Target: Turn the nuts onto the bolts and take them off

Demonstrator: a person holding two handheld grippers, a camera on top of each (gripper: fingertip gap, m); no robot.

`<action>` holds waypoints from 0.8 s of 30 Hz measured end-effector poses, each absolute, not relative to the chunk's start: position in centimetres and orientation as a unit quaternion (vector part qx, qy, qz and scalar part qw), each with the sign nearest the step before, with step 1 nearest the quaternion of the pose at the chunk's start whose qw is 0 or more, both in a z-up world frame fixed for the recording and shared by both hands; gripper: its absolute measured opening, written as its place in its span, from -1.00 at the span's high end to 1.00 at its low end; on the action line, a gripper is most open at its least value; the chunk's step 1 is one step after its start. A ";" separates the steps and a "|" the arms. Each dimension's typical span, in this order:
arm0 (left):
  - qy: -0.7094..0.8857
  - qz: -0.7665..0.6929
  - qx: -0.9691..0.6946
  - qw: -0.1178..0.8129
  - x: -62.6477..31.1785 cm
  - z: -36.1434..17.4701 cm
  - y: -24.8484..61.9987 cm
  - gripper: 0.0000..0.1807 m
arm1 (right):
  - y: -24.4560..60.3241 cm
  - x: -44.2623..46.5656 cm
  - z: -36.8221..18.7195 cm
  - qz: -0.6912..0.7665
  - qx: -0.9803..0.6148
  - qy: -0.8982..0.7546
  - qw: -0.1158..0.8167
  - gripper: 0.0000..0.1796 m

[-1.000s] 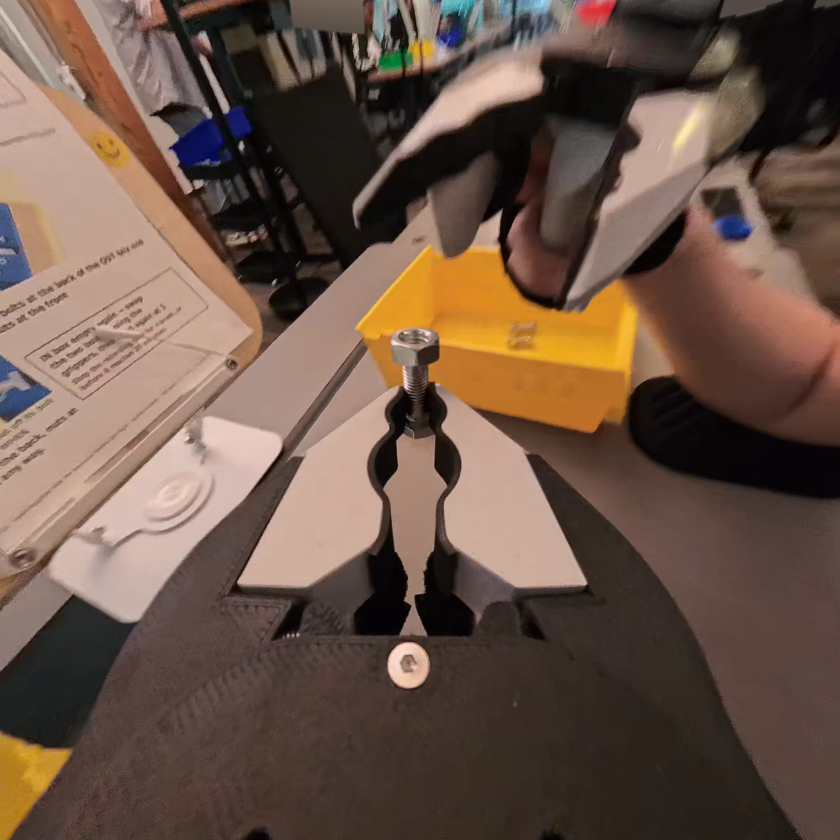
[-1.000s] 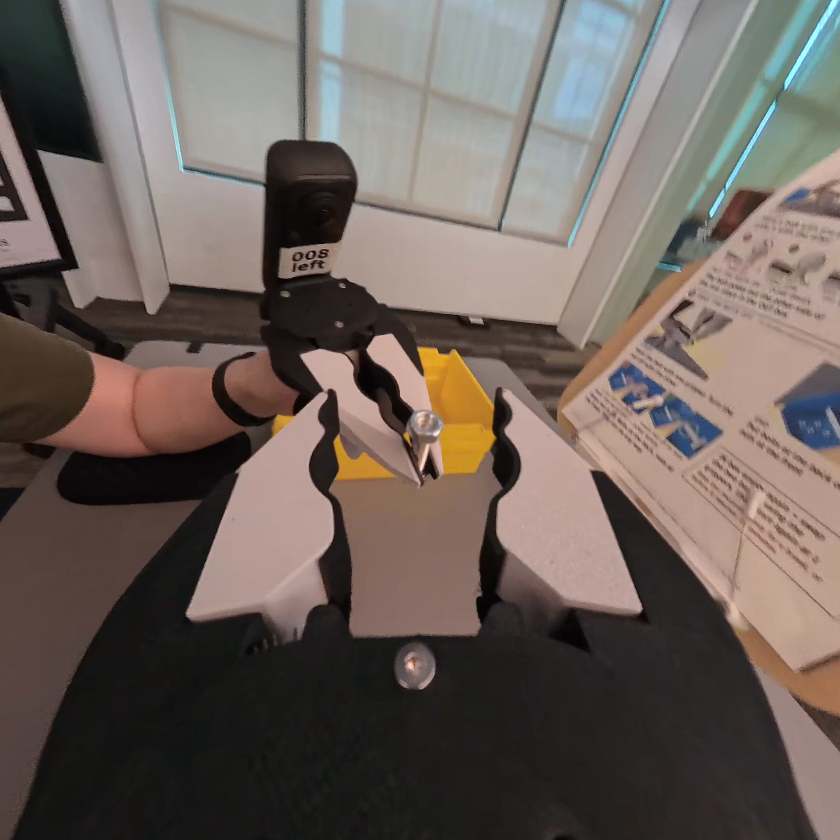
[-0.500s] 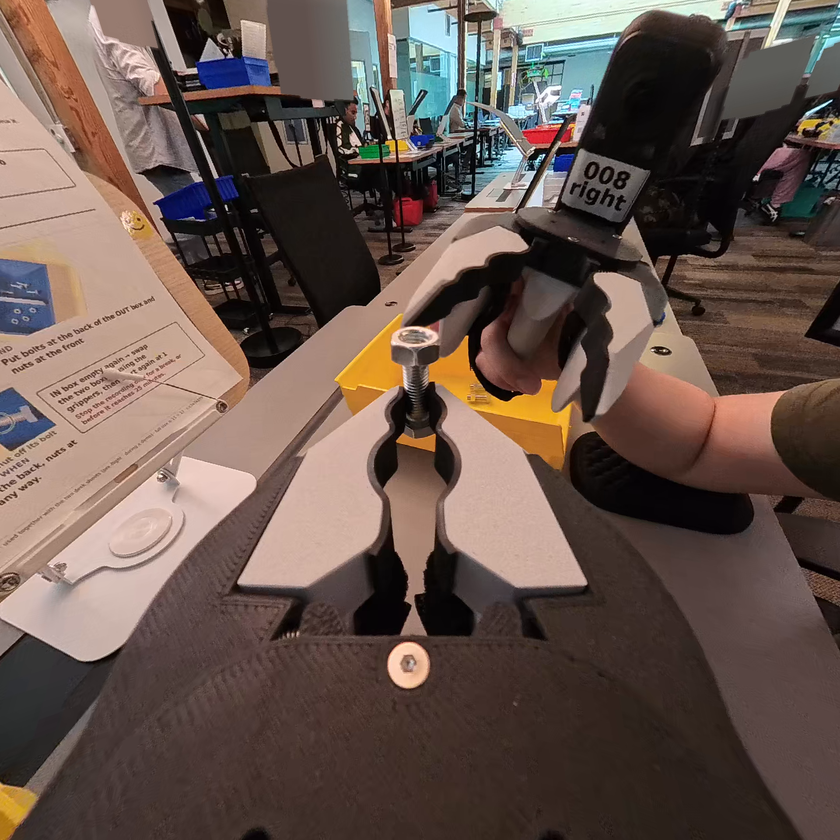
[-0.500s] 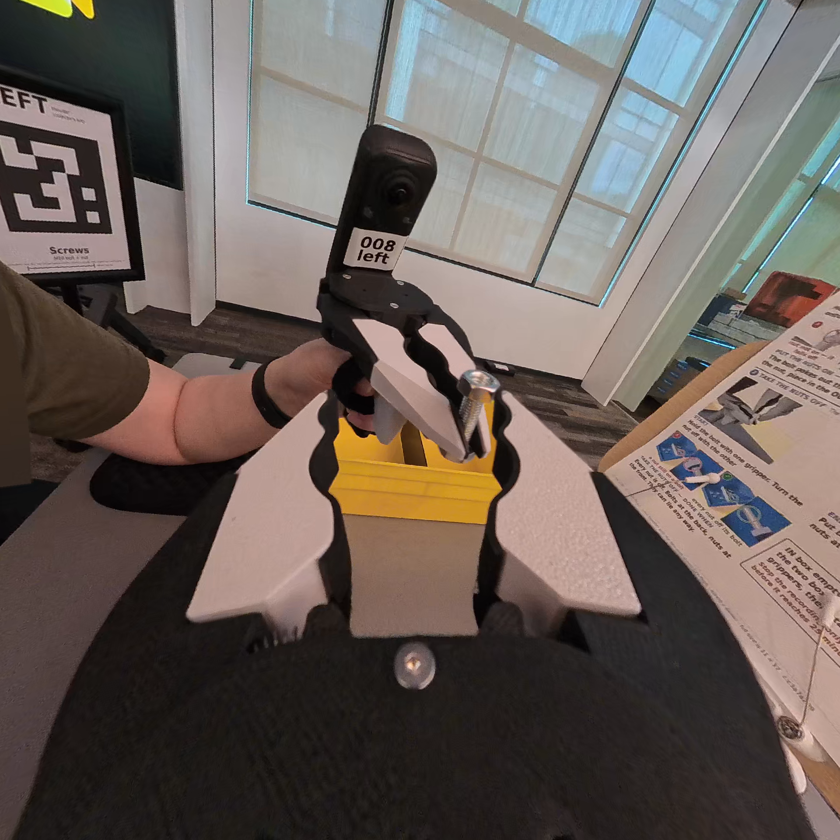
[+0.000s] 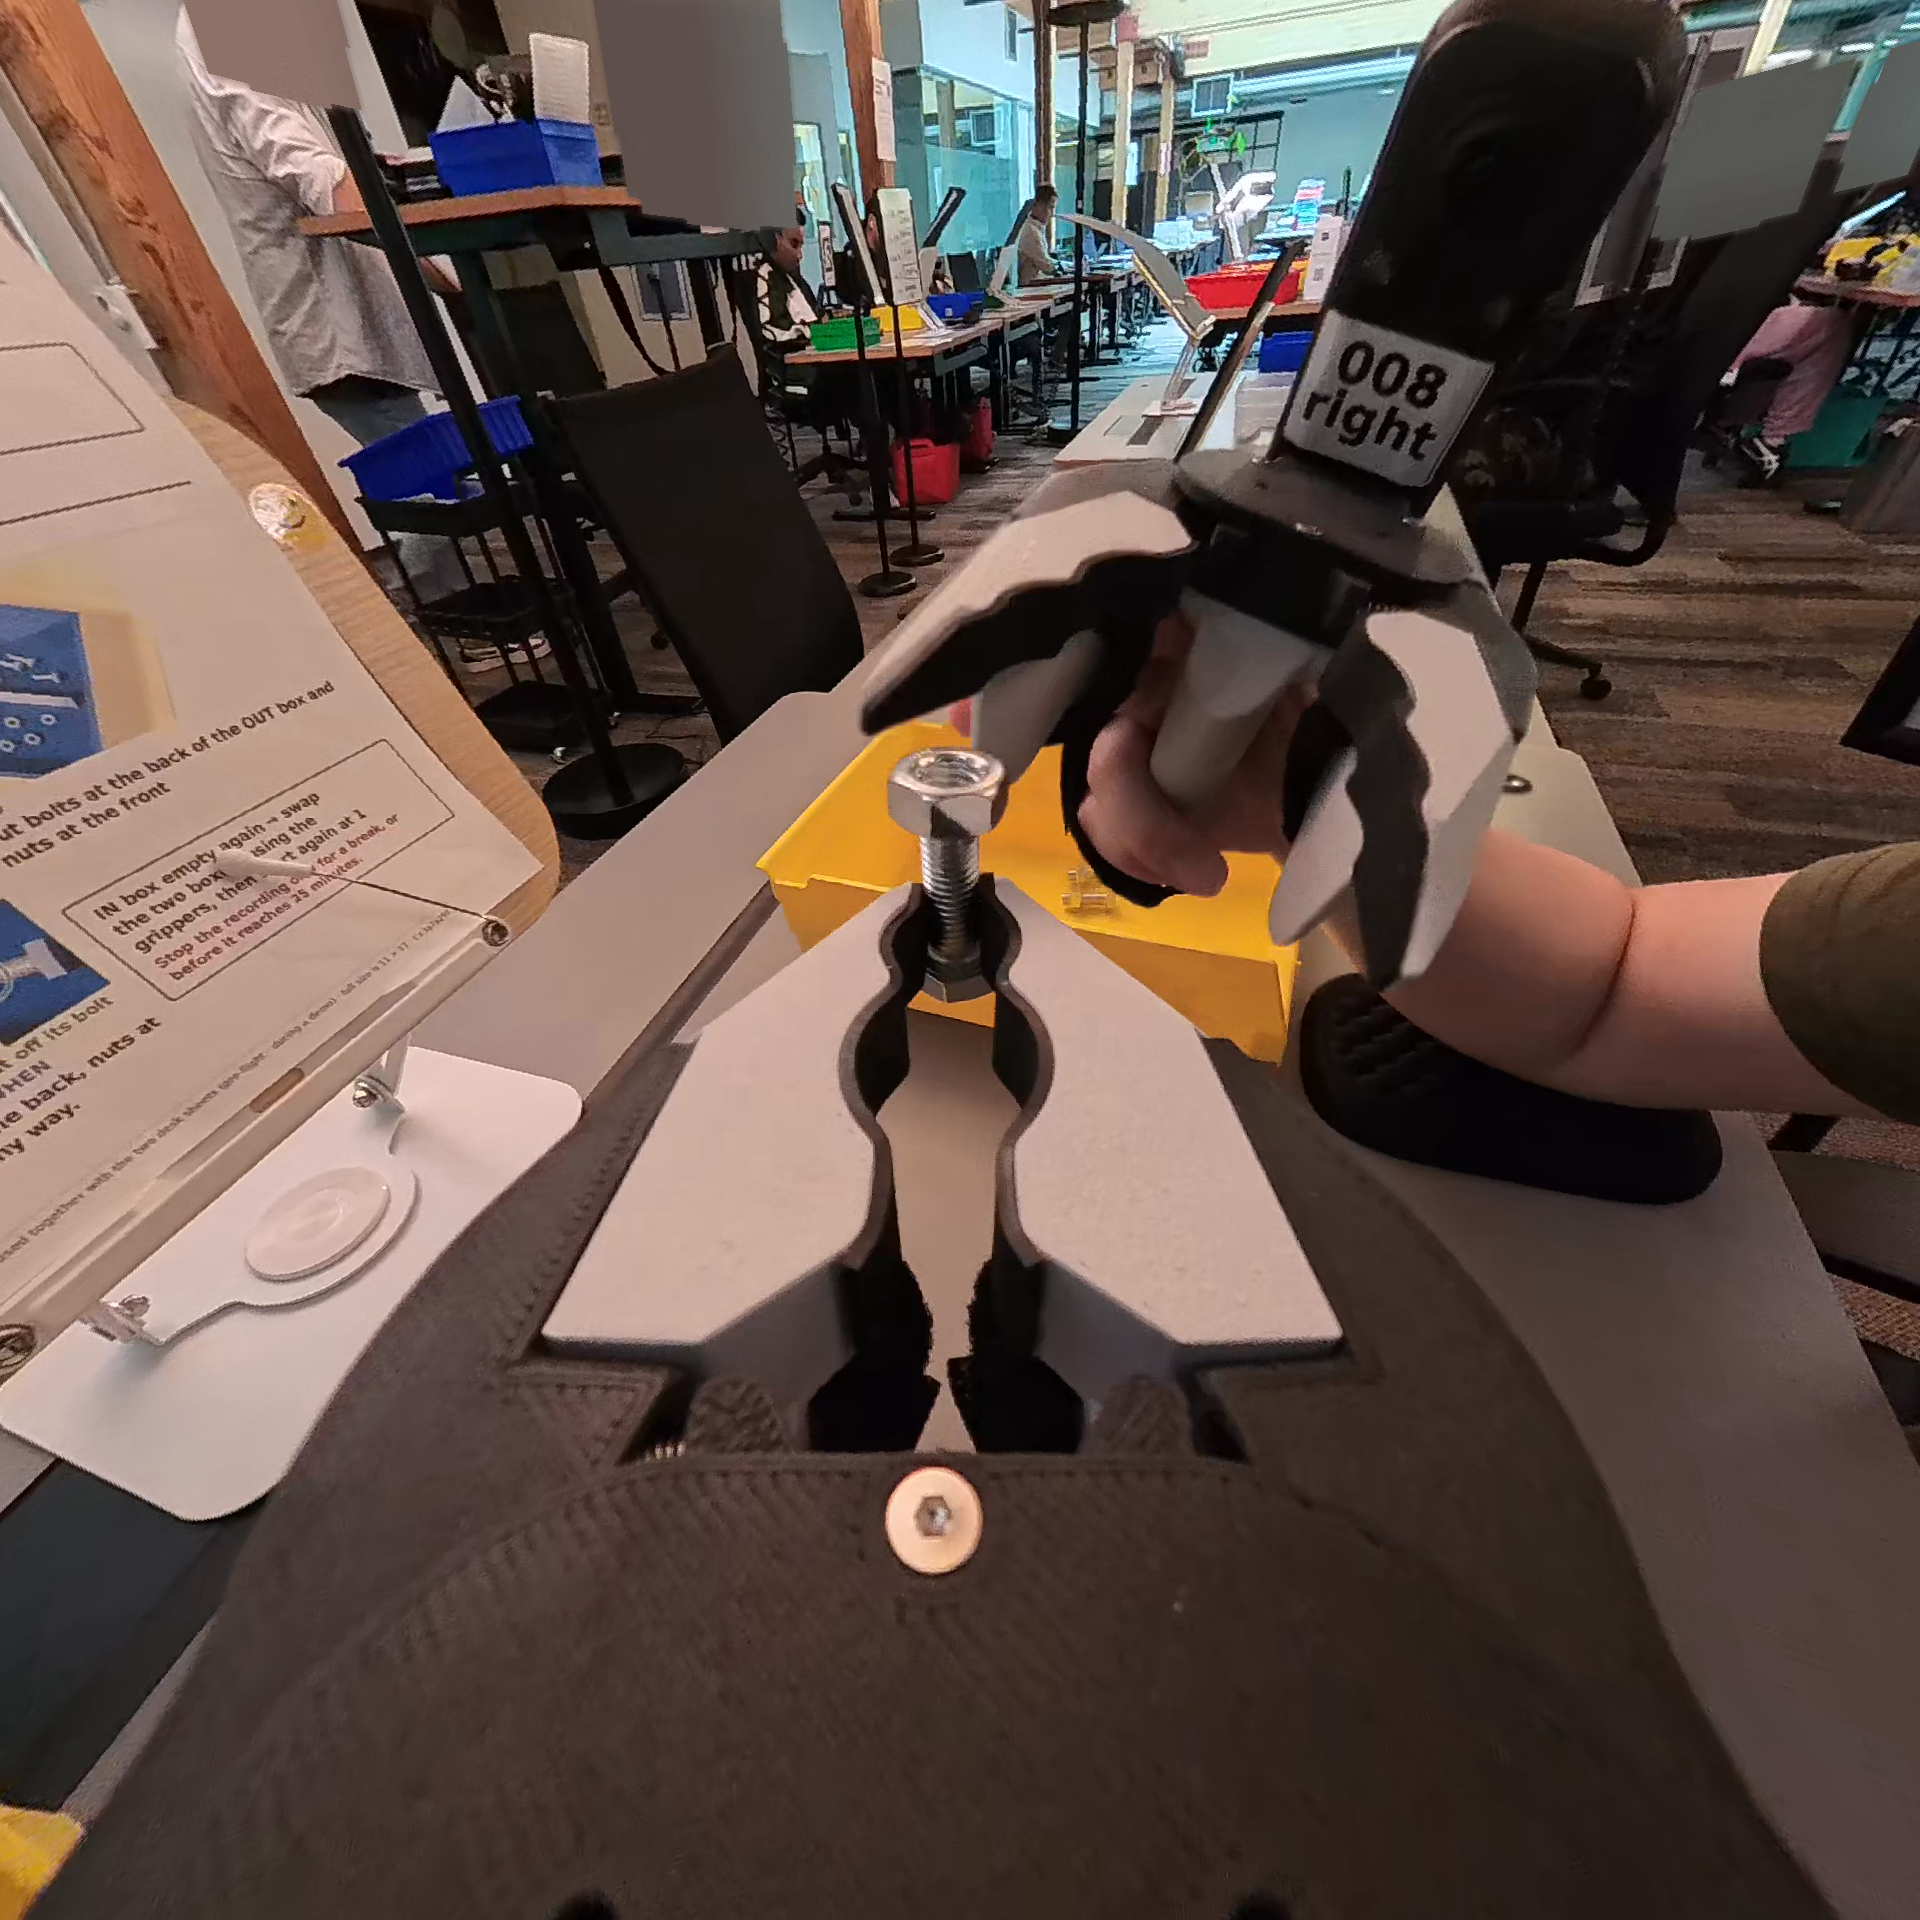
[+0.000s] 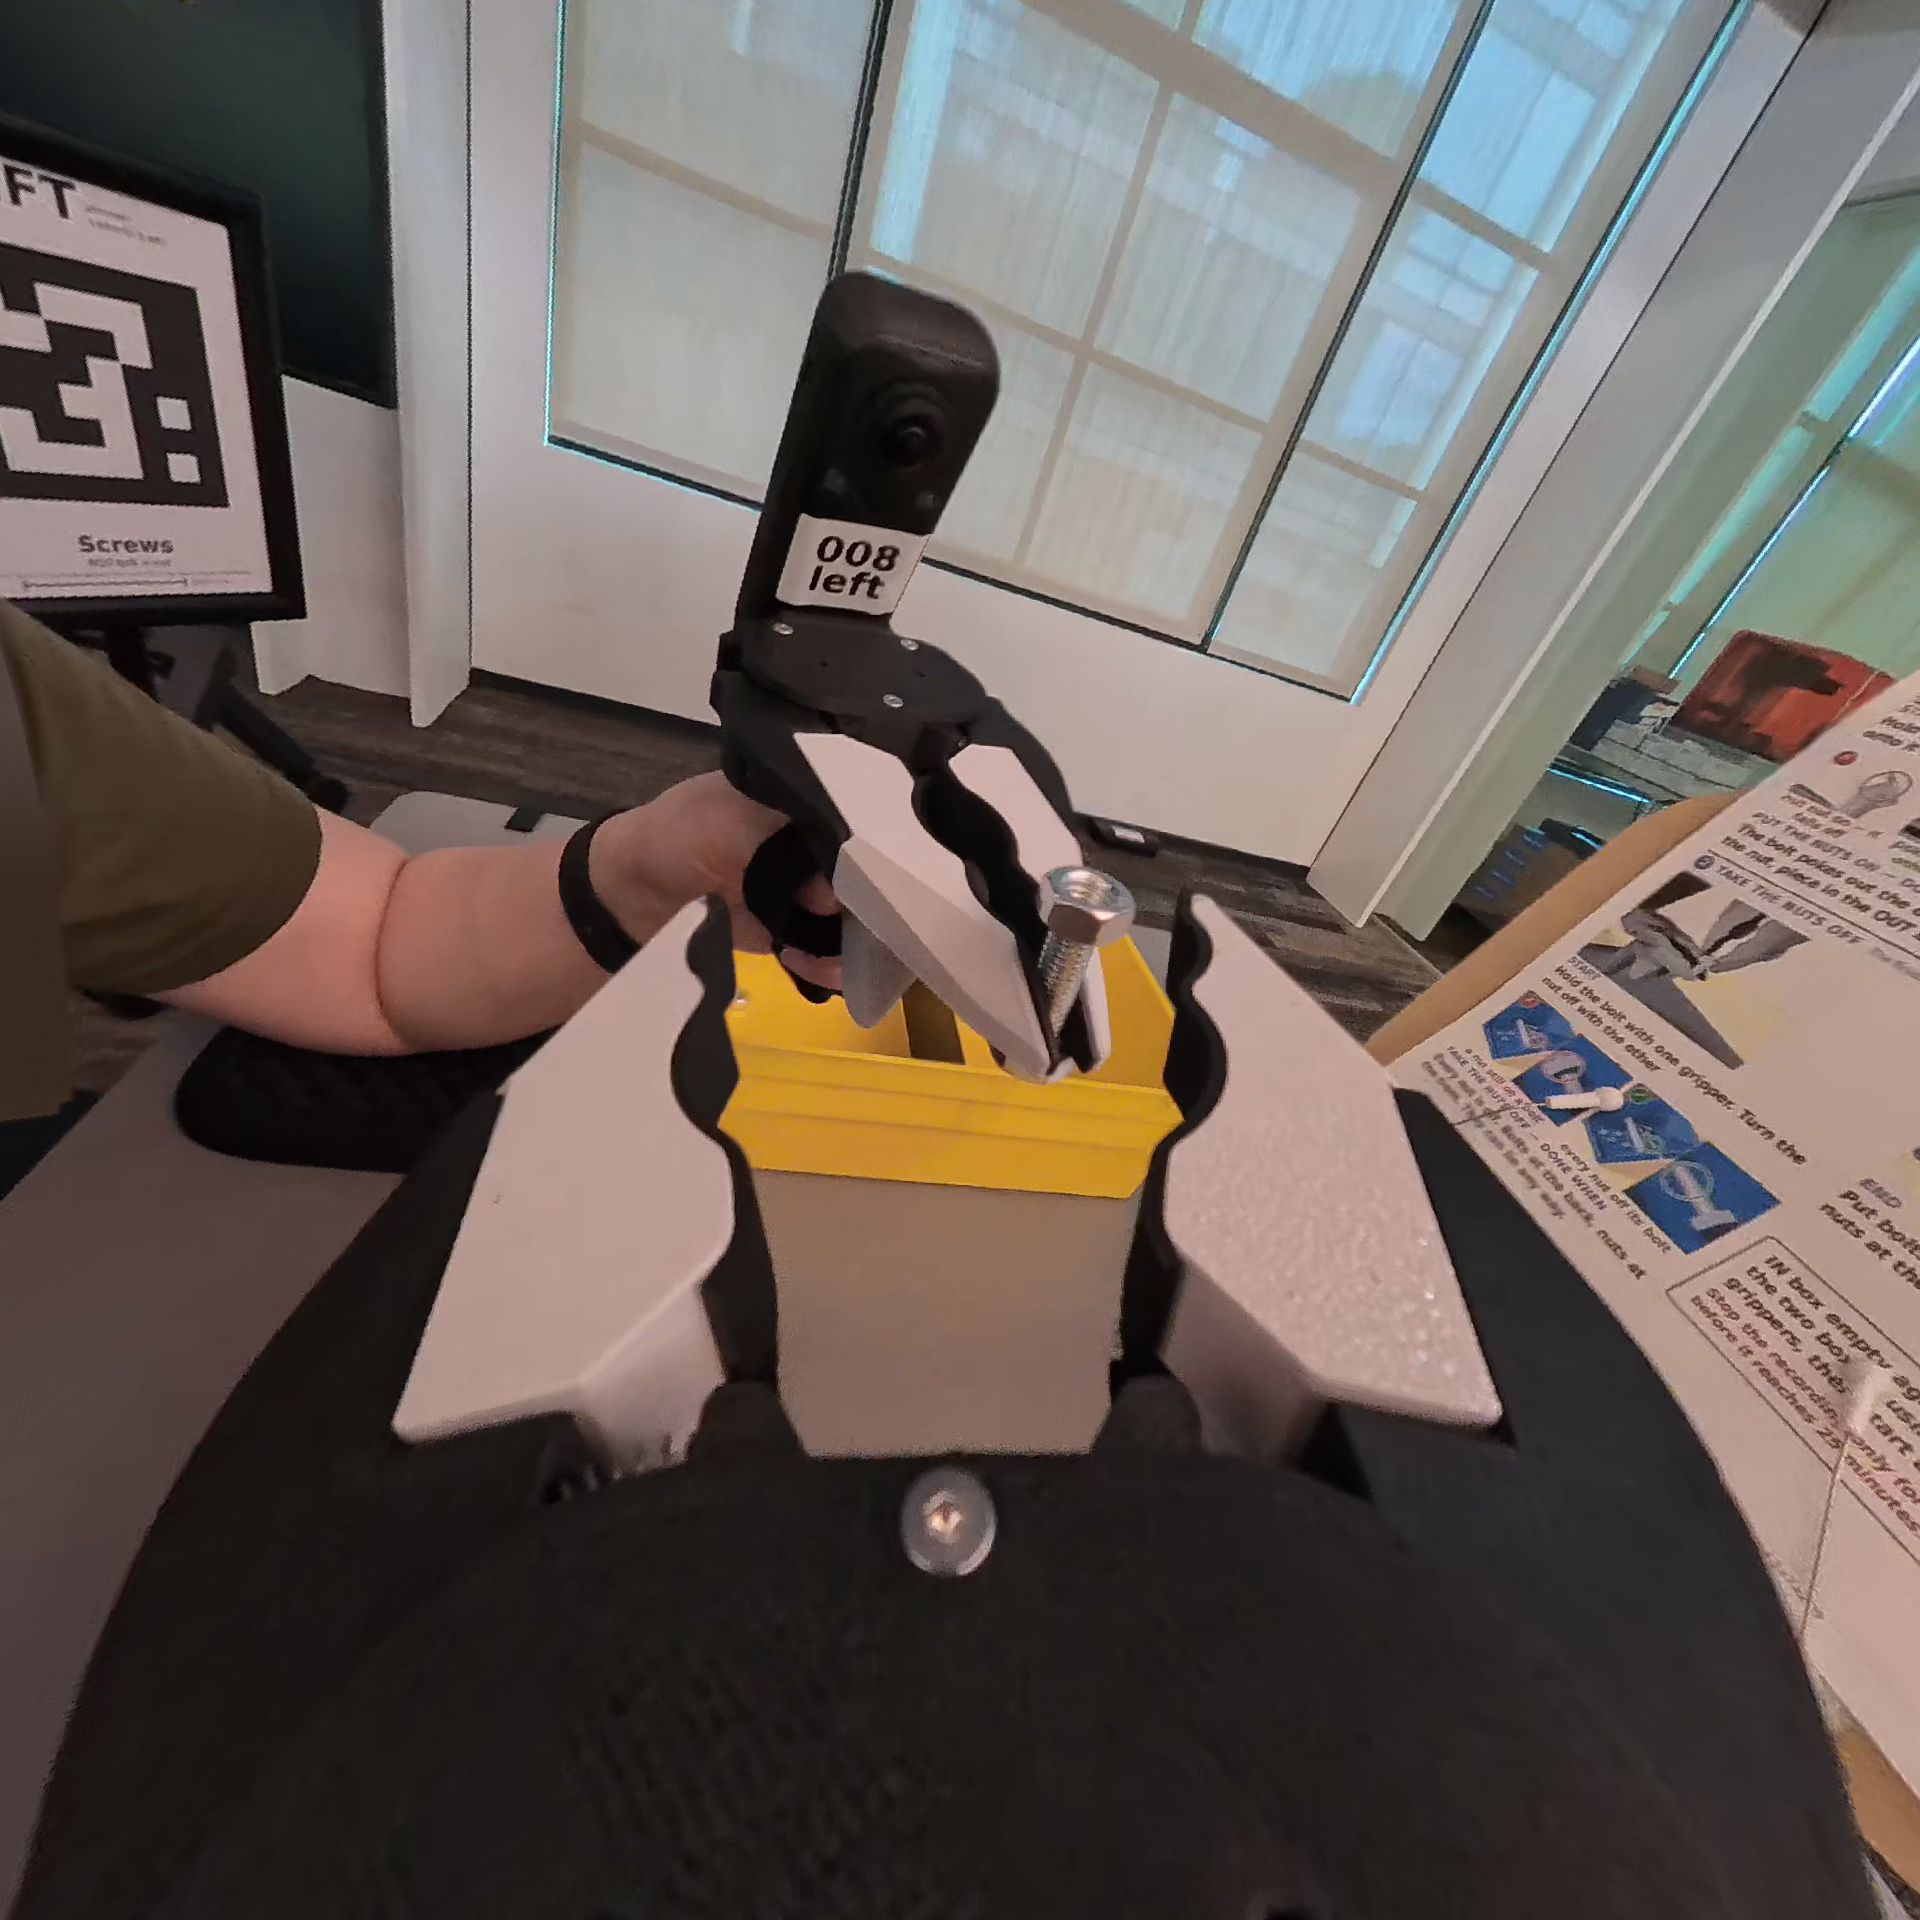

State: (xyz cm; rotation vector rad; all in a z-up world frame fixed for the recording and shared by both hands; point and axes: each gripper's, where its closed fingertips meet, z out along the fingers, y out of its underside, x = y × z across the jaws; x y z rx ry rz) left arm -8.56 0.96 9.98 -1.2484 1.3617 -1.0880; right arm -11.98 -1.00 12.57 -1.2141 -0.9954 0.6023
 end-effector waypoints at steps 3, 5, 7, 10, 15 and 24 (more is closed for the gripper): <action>0.564 -0.446 -0.509 0.474 -8.5 9.8 0.7 0.92 | -0.5 -12.1 12.4 0.246 -0.541 -0.437 0.675 0.18; 0.571 -0.448 -0.507 0.466 -8.4 9.7 0.3 0.92 | -0.4 -11.7 12.6 0.248 -0.543 -0.430 0.678 0.27; 0.578 -0.448 -0.504 0.459 -8.4 9.6 -0.1 0.92 | -0.5 -11.0 13.1 0.268 -0.539 -0.418 0.680 0.39; 0.586 -0.452 -0.498 0.452 -8.5 9.6 -0.7 0.92 | -1.0 -10.5 13.6 0.321 -0.537 -0.410 0.664 0.57; 0.594 -0.449 -0.496 0.447 -8.3 9.4 -1.1 0.92 | -0.8 -10.4 13.2 0.343 -0.548 -0.405 0.647 0.67; 0.617 -0.422 -0.497 0.440 -8.2 8.5 -1.3 0.92 | -0.9 -10.3 12.0 0.312 -0.567 -0.436 0.625 0.83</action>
